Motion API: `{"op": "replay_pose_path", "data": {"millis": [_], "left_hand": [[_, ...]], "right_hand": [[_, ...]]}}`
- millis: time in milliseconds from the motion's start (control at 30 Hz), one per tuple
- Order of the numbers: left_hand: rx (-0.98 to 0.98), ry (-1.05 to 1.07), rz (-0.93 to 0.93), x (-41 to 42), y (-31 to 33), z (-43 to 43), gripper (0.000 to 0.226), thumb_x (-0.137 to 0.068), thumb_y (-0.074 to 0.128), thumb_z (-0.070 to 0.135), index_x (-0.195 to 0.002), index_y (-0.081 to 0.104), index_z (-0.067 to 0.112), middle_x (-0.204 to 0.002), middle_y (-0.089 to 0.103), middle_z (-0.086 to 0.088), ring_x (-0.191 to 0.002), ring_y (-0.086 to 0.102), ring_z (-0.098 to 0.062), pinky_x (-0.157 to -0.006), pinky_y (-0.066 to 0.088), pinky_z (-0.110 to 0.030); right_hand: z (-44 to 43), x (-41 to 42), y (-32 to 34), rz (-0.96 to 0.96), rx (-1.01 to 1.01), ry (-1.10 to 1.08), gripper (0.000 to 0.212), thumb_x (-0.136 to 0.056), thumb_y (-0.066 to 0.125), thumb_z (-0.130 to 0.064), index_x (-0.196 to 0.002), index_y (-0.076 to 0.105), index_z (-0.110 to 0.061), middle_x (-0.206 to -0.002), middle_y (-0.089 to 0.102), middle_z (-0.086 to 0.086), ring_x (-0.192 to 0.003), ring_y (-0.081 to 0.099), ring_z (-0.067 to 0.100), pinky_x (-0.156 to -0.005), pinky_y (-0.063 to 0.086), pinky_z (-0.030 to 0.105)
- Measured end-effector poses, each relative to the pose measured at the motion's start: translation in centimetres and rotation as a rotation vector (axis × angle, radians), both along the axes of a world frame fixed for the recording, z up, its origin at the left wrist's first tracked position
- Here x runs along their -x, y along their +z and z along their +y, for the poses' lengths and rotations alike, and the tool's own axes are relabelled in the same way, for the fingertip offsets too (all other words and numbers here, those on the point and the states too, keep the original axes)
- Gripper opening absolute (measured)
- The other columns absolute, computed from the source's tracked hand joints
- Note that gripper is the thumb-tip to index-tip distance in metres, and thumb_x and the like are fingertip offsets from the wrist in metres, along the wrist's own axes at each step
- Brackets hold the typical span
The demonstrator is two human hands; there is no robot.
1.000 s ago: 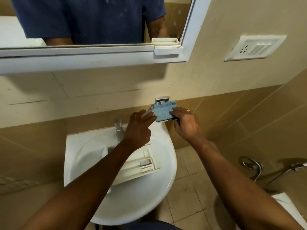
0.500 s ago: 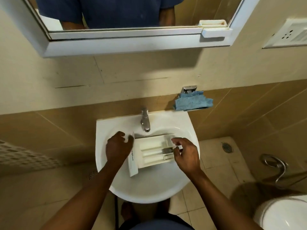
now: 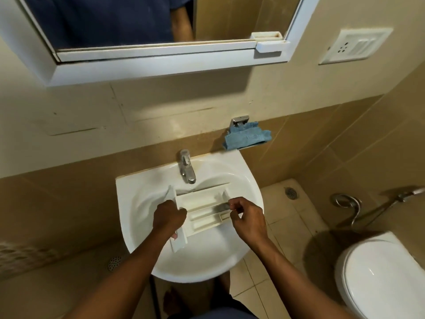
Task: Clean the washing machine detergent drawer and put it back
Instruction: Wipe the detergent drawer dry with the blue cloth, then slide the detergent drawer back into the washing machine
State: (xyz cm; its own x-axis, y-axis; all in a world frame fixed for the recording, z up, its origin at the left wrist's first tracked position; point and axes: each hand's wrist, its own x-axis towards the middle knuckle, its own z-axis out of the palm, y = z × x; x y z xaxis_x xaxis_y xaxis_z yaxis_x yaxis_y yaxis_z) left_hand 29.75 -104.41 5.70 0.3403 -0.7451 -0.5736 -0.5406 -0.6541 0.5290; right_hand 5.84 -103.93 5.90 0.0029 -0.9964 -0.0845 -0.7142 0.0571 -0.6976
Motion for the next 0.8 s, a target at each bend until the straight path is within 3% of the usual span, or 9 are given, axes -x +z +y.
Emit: {"op": "replay_pose_path", "data": {"millis": [67,167,233,333,400,500,667,733,800], "left_hand": [[-0.011,0.016,0.069,-0.4,0.8,0.3,0.021,-0.094,0.062,0.022,-0.091,0.060,0.002,-0.075,0.070,-0.019,-0.046,0.070,-0.035,-0.049,0.062,-0.040],[-0.010,0.017,0.114,-1.1,2.1,1.4,0.025,-0.091,0.062,0.022,-0.088,0.062,-0.003,-0.069,0.071,-0.023,-0.046,0.070,-0.036,-0.048,0.062,-0.041],[-0.005,0.005,0.121,-1.6,2.7,2.3,0.029,-0.089,0.062,0.023,-0.088,0.064,-0.006,-0.065,0.071,-0.023,-0.046,0.070,-0.036,-0.049,0.062,-0.040],[-0.001,0.005,0.161,-2.2,3.2,3.6,0.031,-0.090,0.063,0.023,-0.086,0.067,-0.008,-0.063,0.071,-0.022,-0.049,0.071,-0.036,-0.057,0.065,-0.043],[0.009,0.022,0.183,-2.5,3.4,4.3,0.028,-0.091,0.065,0.023,-0.085,0.068,-0.005,-0.063,0.072,-0.020,-0.052,0.073,-0.035,-0.060,0.066,-0.046],[0.037,0.042,0.229,-2.6,4.1,5.4,0.024,-0.092,0.069,0.023,-0.086,0.068,0.000,-0.068,0.074,-0.019,-0.057,0.075,-0.033,-0.062,0.066,-0.048],[0.015,0.061,0.339,-2.1,6.6,7.7,0.029,-0.092,0.074,0.029,-0.085,0.070,0.001,-0.071,0.075,-0.017,-0.060,0.076,-0.029,-0.063,0.066,-0.049],[-0.016,0.053,0.377,-2.6,8.0,8.4,0.046,-0.091,0.073,0.048,-0.087,0.073,0.002,-0.073,0.076,-0.016,-0.063,0.077,-0.029,-0.063,0.066,-0.047],[-0.051,0.059,0.362,-3.8,9.4,8.6,0.078,-0.089,0.058,0.076,-0.087,0.074,0.000,-0.071,0.077,-0.014,-0.063,0.077,-0.030,-0.061,0.063,-0.039]], "right_hand": [[0.7,0.0,0.3,0.091,-0.101,-0.066,0.011,-0.093,0.065,-0.023,-0.085,0.066,-0.030,-0.081,0.067,-0.018,-0.078,0.066,0.004,-0.067,0.051,0.022],[1.2,-0.1,1.1,0.057,-0.403,-0.217,0.038,-0.095,0.061,-0.040,-0.071,0.070,-0.012,-0.061,0.072,-0.002,-0.063,0.073,0.023,-0.066,0.064,0.038],[1.9,-0.6,2.3,-0.092,-0.658,-0.265,0.045,-0.097,0.061,-0.043,-0.084,0.074,-0.001,-0.065,0.075,0.009,-0.064,0.077,0.030,-0.065,0.066,0.041],[3.0,-1.3,3.3,-0.275,-0.782,-0.270,0.040,-0.096,0.070,-0.039,-0.106,0.065,0.000,-0.078,0.077,0.021,-0.068,0.077,0.032,-0.062,0.064,0.038],[3.7,-2.1,2.7,-0.551,-0.761,-0.324,0.031,-0.097,0.072,-0.026,-0.115,0.063,-0.002,-0.094,0.076,0.028,-0.076,0.077,0.034,-0.071,0.065,0.045],[4.4,-3.3,1.7,-0.888,-0.653,-0.490,0.015,-0.101,0.064,-0.012,-0.112,0.065,-0.003,-0.105,0.073,0.030,-0.090,0.076,0.041,-0.083,0.064,0.052],[4.7,-5.1,2.5,-1.010,-0.451,-0.525,0.020,-0.102,0.056,-0.016,-0.115,0.068,-0.006,-0.105,0.077,0.020,-0.097,0.076,0.039,-0.083,0.063,0.055],[4.5,-5.2,3.3,-0.954,-0.352,-0.542,0.024,-0.102,0.058,-0.021,-0.114,0.067,-0.002,-0.102,0.077,0.019,-0.090,0.077,0.035,-0.074,0.064,0.048],[4.3,-4.9,4.0,-0.888,-0.273,-0.563,0.027,-0.101,0.060,-0.024,-0.111,0.065,0.001,-0.097,0.075,0.018,-0.081,0.077,0.030,-0.063,0.062,0.041]]}}
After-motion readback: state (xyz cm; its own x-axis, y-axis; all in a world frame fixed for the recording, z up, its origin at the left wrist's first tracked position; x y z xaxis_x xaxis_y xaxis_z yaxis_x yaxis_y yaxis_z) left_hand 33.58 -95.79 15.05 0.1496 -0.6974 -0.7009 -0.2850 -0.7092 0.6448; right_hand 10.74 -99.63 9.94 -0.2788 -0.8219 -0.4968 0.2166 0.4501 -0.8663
